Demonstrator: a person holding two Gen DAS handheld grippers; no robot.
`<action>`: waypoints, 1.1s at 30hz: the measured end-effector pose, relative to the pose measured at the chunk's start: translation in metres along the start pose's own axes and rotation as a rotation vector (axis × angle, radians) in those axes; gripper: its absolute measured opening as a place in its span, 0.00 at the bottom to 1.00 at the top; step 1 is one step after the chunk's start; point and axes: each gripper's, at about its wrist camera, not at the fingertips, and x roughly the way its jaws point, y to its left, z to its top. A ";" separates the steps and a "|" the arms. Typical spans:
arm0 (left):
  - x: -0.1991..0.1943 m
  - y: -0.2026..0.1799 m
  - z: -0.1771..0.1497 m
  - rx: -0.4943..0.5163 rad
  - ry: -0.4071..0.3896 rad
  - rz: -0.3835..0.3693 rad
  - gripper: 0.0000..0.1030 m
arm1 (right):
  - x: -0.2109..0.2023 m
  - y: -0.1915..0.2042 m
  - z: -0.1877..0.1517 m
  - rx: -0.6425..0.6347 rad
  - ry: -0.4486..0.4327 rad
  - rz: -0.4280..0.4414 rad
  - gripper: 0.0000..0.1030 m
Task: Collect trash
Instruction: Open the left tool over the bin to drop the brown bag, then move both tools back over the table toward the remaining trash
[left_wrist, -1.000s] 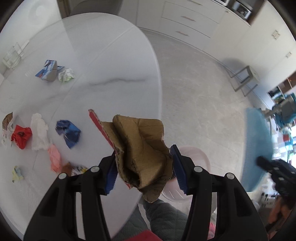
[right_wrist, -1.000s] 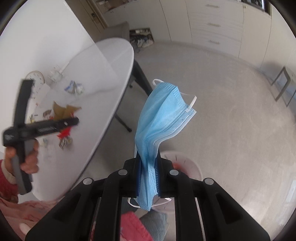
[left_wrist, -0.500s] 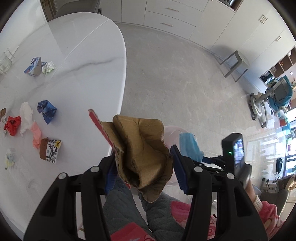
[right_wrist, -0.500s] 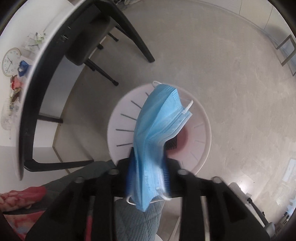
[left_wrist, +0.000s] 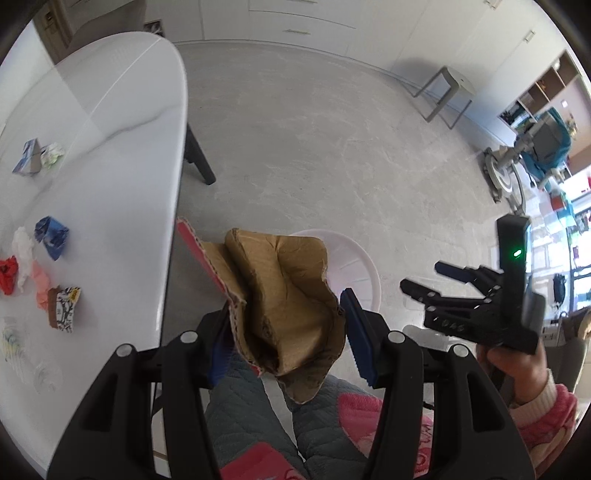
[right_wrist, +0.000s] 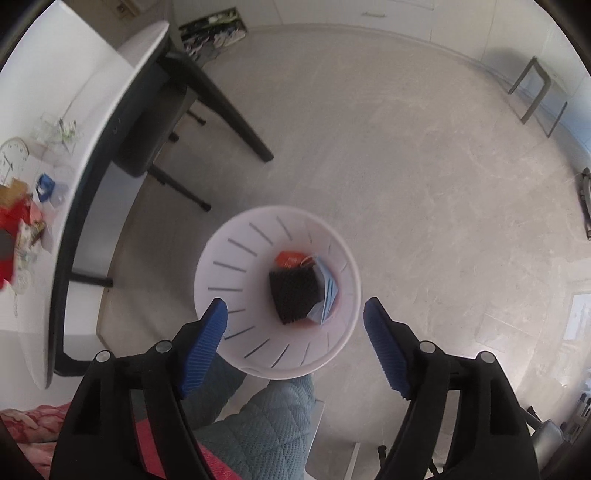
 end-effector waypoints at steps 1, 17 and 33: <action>0.002 -0.006 0.000 0.020 0.008 -0.005 0.51 | -0.007 -0.002 0.002 0.007 -0.018 -0.004 0.77; -0.028 0.016 0.004 -0.090 -0.054 0.059 0.86 | -0.079 0.014 0.047 0.010 -0.182 0.011 0.94; -0.078 0.084 -0.020 -0.307 -0.147 0.147 0.86 | -0.091 0.106 0.079 -0.232 -0.179 0.065 0.94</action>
